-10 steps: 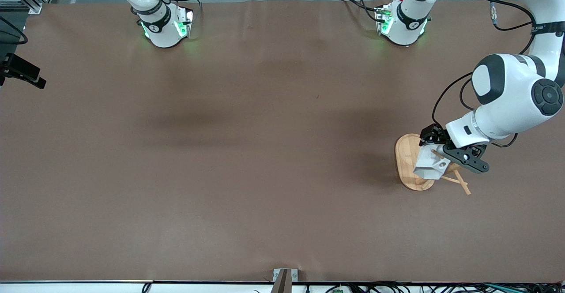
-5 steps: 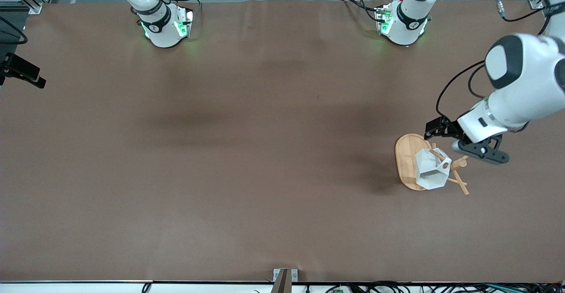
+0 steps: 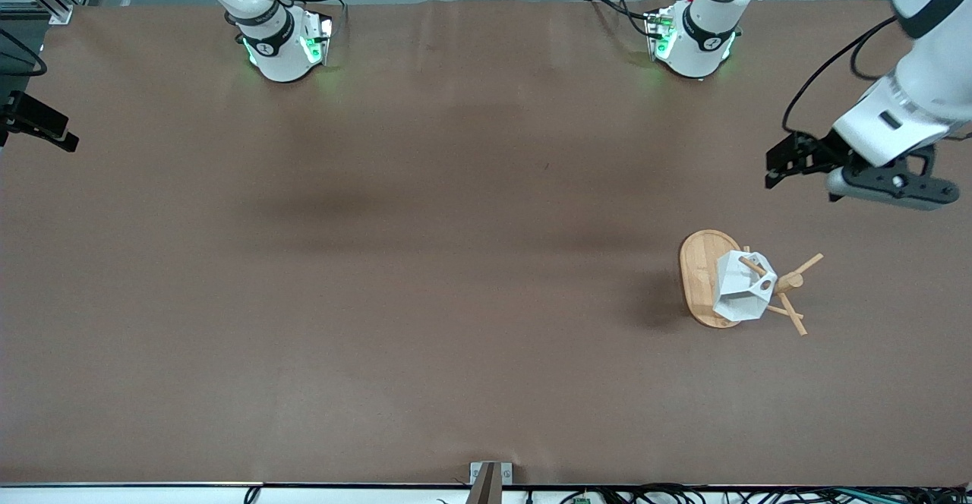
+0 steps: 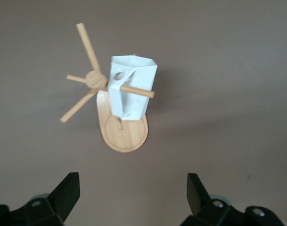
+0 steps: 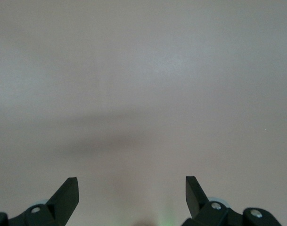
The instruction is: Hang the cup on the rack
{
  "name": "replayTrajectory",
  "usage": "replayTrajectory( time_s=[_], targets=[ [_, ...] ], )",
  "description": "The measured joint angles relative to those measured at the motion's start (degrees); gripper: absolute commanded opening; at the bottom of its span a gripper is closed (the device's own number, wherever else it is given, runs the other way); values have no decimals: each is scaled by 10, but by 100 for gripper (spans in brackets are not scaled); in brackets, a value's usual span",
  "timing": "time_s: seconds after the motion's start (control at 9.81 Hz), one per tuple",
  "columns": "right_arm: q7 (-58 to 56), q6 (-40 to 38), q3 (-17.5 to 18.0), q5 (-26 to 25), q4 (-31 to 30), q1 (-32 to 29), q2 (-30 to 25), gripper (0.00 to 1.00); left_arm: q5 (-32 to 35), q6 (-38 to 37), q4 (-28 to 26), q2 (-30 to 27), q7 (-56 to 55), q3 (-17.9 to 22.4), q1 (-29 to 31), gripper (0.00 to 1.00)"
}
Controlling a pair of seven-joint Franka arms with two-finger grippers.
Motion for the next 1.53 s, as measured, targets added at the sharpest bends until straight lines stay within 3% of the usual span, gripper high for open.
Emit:
replayTrajectory(
  time_s=[0.31,0.61,0.82,1.12,1.53],
  targets=[
    [0,0,0,0,0,0,0,100,-3,-101,51,-15,-14,1,7,100],
    [-1,-1,-4,0,0,0,0,100,-1,-164,61,-53,-66,2,7,100],
    [-1,-1,-6,0,0,0,0,100,16,-174,61,-68,-71,-4,9,100],
    [-1,-2,-10,0,0,0,0,100,37,-164,57,-68,-71,-46,37,100],
    [-2,-2,-11,0,0,0,0,100,37,-157,51,-68,-71,-27,15,100]
  ],
)
